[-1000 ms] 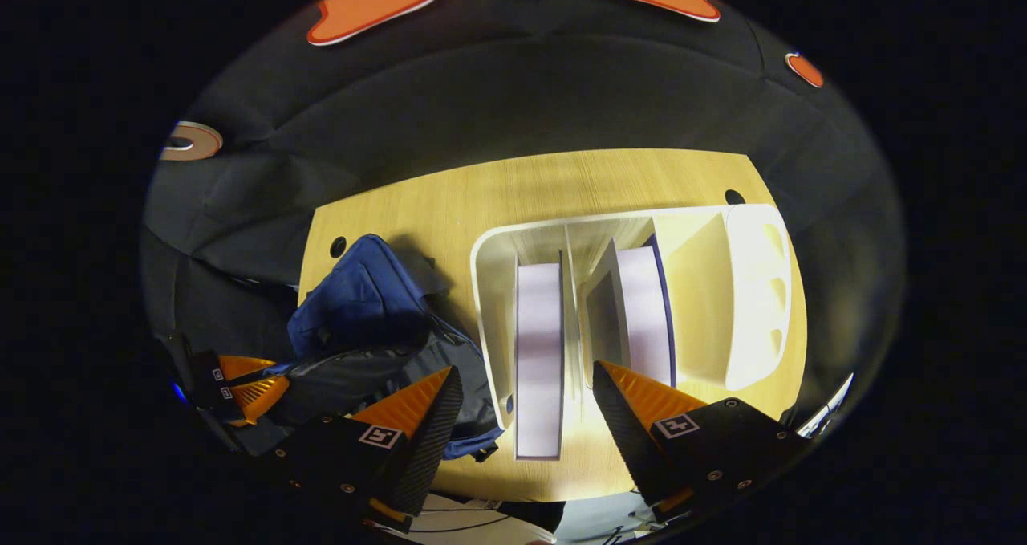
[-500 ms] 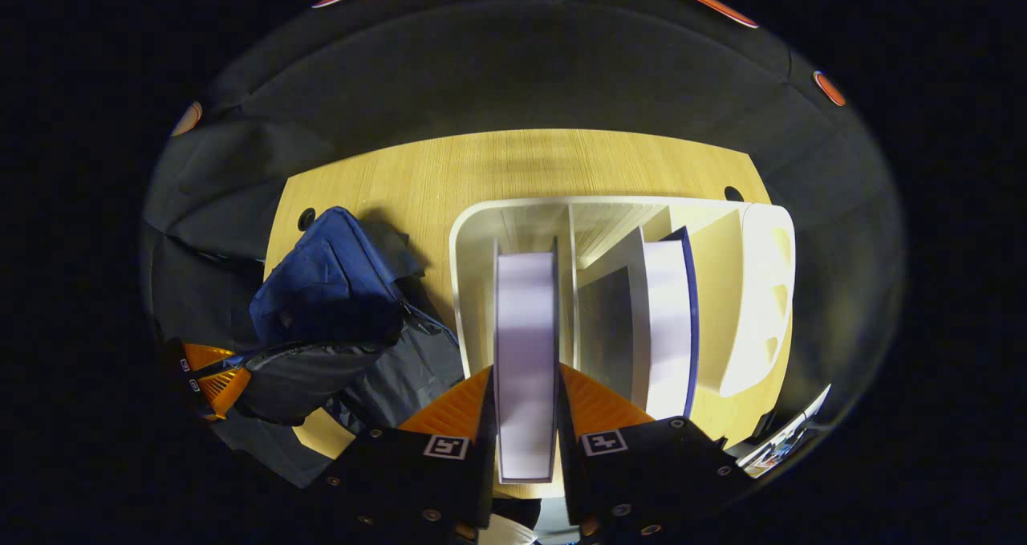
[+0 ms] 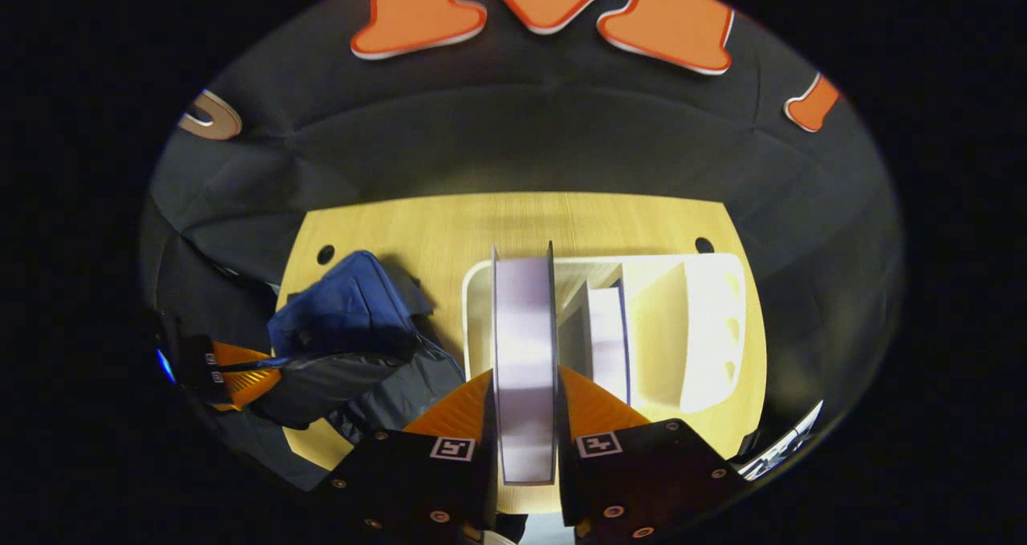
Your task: Open the schoolbag, grab two books from the bookshelf and put them into the schoolbag.
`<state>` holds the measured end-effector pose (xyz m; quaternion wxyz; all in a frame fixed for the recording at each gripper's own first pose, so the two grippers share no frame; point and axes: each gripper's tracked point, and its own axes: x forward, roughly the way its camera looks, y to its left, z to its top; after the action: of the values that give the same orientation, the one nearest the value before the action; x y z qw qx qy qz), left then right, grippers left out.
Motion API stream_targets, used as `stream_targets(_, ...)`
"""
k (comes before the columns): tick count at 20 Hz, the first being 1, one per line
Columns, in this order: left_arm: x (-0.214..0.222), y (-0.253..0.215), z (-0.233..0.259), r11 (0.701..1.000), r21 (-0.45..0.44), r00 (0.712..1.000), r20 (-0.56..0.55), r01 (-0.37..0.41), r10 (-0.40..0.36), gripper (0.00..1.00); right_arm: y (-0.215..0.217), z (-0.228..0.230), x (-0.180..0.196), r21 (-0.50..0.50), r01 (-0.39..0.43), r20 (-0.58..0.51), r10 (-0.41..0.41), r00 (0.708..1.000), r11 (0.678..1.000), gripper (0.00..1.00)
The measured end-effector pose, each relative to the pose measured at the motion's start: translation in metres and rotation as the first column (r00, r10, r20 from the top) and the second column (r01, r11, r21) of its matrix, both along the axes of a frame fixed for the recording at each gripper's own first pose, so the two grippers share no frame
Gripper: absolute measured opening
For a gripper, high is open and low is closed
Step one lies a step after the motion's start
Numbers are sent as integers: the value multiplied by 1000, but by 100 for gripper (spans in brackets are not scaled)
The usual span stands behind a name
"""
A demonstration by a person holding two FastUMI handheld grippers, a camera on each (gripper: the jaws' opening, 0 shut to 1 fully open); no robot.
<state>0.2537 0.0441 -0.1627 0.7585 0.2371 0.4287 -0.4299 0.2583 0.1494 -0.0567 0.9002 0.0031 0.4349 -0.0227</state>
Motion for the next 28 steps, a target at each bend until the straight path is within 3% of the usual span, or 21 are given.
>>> stream_targets(4, -4, -3, 8, 1000, 14, 1000, 25, 3, -3, 1, 0, 65, -25, 131, 8, 183, -32, 983, 991, 31)
stream_targets(8, -7, -4, 10, 999, 34, 998, 56, 1, -3, 1, 5, 86, -67, 298, -3, 289, -88, 953, 954, 30)
stream_targets(12, -13, -9, 16, 999, 44, 996, 92, -22, 18, 1, 22, 55, -101, 495, -1, 286, -161, 945, 869, 30)
stream_targets(17, -19, -14, 35, 998, 58, 988, 154, -16, 7, 0, 51, -19, -138, 720, 35, 198, -255, 947, 693, 29)
stream_targets(20, -24, -19, 40, 997, 71, 985, 170, -14, 2, 1, 72, -70, -135, 801, 79, 128, -298, 946, 593, 30)
stream_targets(25, -49, -32, 42, 996, 90, 982, 185, 11, -28, 1, 119, -112, -107, 875, 98, 86, -351, 932, 473, 30)
stream_targets(28, -59, -40, 45, 994, 104, 978, 202, 32, -53, 0, 149, -132, -90, 886, 117, 45, -335, 941, 448, 30)
